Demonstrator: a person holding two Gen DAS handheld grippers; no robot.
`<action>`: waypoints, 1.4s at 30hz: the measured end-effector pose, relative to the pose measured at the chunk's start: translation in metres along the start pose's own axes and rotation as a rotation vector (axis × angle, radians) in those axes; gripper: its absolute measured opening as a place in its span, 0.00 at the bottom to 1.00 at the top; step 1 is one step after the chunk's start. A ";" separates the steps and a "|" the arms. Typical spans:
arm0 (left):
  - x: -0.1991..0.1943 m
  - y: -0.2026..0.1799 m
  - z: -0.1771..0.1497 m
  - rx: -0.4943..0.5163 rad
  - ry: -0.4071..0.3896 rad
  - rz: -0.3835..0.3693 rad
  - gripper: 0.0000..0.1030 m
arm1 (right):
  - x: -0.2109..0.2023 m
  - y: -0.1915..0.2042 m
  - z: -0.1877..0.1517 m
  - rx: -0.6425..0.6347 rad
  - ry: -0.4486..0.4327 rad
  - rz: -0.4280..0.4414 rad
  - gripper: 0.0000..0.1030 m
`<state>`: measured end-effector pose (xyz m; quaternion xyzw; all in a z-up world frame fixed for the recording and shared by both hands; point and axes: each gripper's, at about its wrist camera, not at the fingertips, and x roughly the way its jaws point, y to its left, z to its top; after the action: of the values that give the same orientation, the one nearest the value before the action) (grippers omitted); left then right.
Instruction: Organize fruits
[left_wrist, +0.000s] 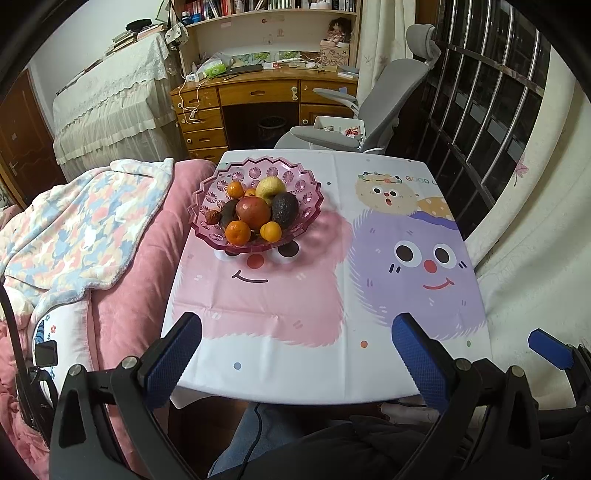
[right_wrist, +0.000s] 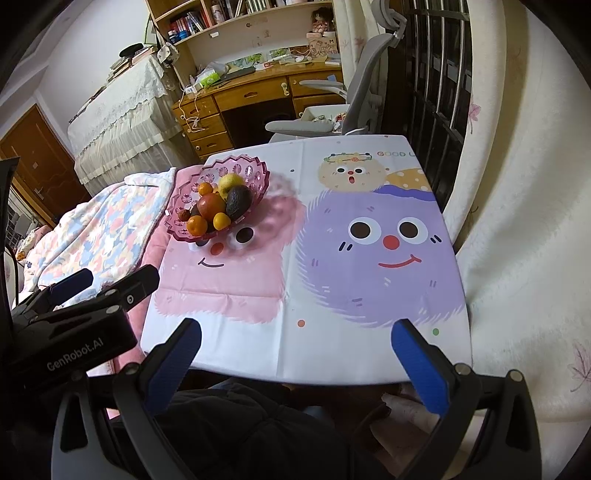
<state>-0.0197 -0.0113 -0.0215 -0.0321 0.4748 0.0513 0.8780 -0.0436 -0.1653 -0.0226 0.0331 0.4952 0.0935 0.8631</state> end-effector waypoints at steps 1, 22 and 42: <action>0.000 0.000 0.000 0.000 0.001 0.000 0.99 | 0.000 0.000 0.000 0.000 0.001 0.000 1.00; 0.004 0.009 0.000 -0.019 0.029 0.027 0.99 | 0.008 0.009 -0.002 -0.001 0.038 0.013 1.00; 0.001 0.017 -0.002 -0.008 0.021 0.043 0.99 | 0.008 0.013 -0.005 0.016 0.033 0.017 1.00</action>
<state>-0.0224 0.0050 -0.0237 -0.0262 0.4844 0.0718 0.8715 -0.0456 -0.1509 -0.0297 0.0427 0.5098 0.0974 0.8537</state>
